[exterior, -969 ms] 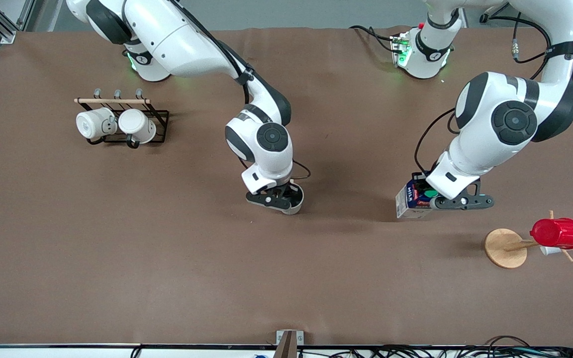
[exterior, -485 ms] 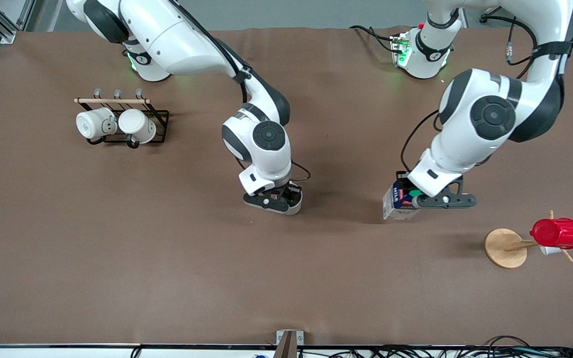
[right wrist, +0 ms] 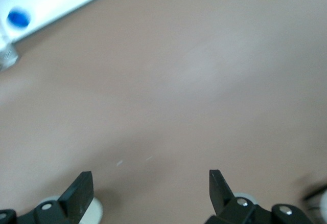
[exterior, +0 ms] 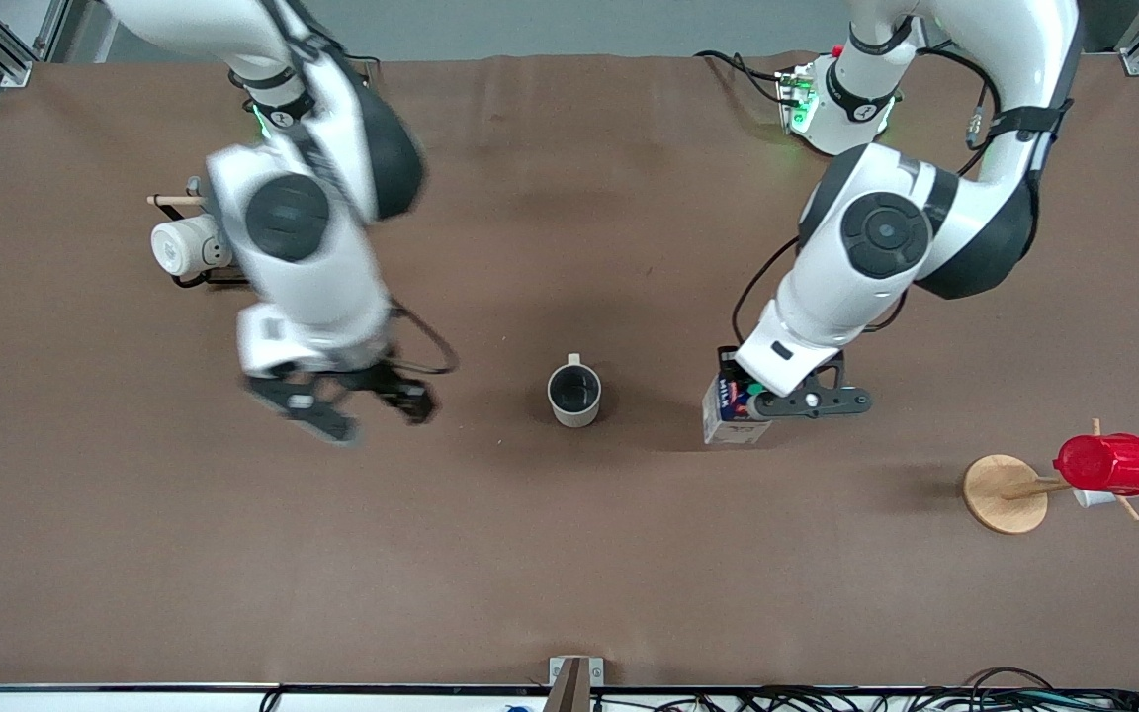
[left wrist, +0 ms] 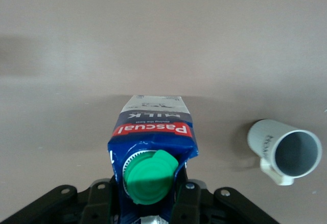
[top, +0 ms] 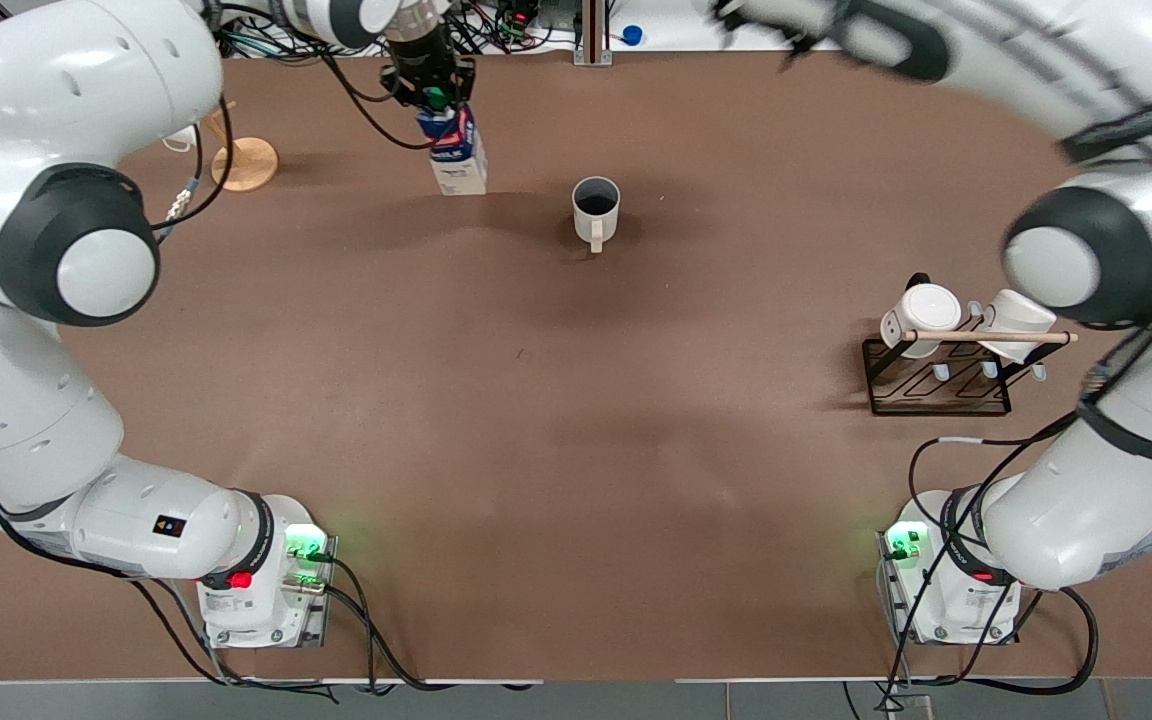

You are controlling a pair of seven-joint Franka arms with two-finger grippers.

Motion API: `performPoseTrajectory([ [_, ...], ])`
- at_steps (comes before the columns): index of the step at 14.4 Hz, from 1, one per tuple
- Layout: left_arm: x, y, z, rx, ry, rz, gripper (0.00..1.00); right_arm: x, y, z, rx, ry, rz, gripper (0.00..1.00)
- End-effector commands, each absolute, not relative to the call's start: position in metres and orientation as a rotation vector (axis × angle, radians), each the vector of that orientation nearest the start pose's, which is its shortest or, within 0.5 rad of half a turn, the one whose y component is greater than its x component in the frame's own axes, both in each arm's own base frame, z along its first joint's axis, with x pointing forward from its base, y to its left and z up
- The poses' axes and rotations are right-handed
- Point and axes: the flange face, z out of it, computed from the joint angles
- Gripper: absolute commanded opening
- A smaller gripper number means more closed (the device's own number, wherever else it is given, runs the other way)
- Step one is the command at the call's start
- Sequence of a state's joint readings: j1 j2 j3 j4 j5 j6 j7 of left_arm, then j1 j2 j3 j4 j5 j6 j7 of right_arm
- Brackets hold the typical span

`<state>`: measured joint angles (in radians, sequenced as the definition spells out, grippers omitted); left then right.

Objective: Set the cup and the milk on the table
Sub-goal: 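Raise the right gripper while the left gripper sets the carton beside the mug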

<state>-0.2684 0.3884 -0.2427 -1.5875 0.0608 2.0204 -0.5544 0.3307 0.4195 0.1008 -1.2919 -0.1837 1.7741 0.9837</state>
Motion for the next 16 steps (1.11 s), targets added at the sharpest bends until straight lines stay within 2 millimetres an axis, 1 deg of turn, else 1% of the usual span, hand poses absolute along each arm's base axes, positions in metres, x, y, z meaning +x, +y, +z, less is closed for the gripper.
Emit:
performPoseTrajectory([
  [1,0.604,-0.347,0.408,-3.209,-0.114,-0.020,0.39,0.629,0.155,0.562,-3.123,0.885,-0.209,1.00],
  [3,0.603,-0.367,0.393,-3.210,-0.168,0.005,0.38,0.623,0.087,0.591,-3.157,0.813,-0.195,1.00],
  [4,0.600,-0.382,0.388,-3.212,-0.198,0.013,0.38,0.619,0.054,0.602,-3.168,0.716,-0.161,1.00],
  [5,0.594,-0.399,0.383,-3.212,-0.221,0.022,0.38,0.611,0.032,0.609,-3.170,0.596,-0.122,1.00],
  [6,0.592,-0.409,0.376,-3.210,-0.250,0.034,0.38,0.603,0.008,0.621,-3.179,0.513,-0.127,1.00],
  [7,0.588,-0.415,0.369,-3.205,-0.258,0.049,0.38,0.594,-0.018,0.627,-3.187,0.483,-0.106,1.00],
  [8,0.587,-0.419,0.363,-3.202,-0.261,0.059,0.38,0.582,-0.035,0.637,-3.161,0.419,-0.073,1.00],
  [9,0.584,-0.424,0.356,-3.201,-0.261,0.071,0.38,0.571,-0.051,0.647,-3.126,0.398,-0.049,1.00],
  [10,0.582,-0.428,0.354,-3.201,-0.255,0.068,0.39,0.561,-0.059,0.655,-3.116,0.381,-0.034,1.00],
  [11,0.581,-0.429,0.349,-3.197,-0.258,0.080,0.40,0.557,-0.056,0.655,-3.118,0.357,-0.006,1.00],
  [12,0.582,-0.430,0.349,-3.201,-0.260,0.076,0.45,0.556,-0.048,0.655,-3.119,0.335,0.012,1.00],
  [13,0.583,-0.431,0.347,-3.203,-0.259,0.075,0.58,0.556,-0.044,0.655,-3.120,0.323,0.021,1.00],
  [14,0.583,-0.434,0.345,-3.204,-0.258,0.074,0.83,0.555,-0.039,0.654,-3.120,0.308,0.022,1.00],
  [15,0.584,-0.434,0.347,-3.208,-0.252,0.069,1.00,0.554,-0.036,0.648,-3.121,0.299,0.029,1.00],
  [16,0.584,-0.434,0.351,-3.210,-0.250,0.057,1.00,0.550,-0.037,0.648,-3.117,0.301,-0.006,1.00],
])
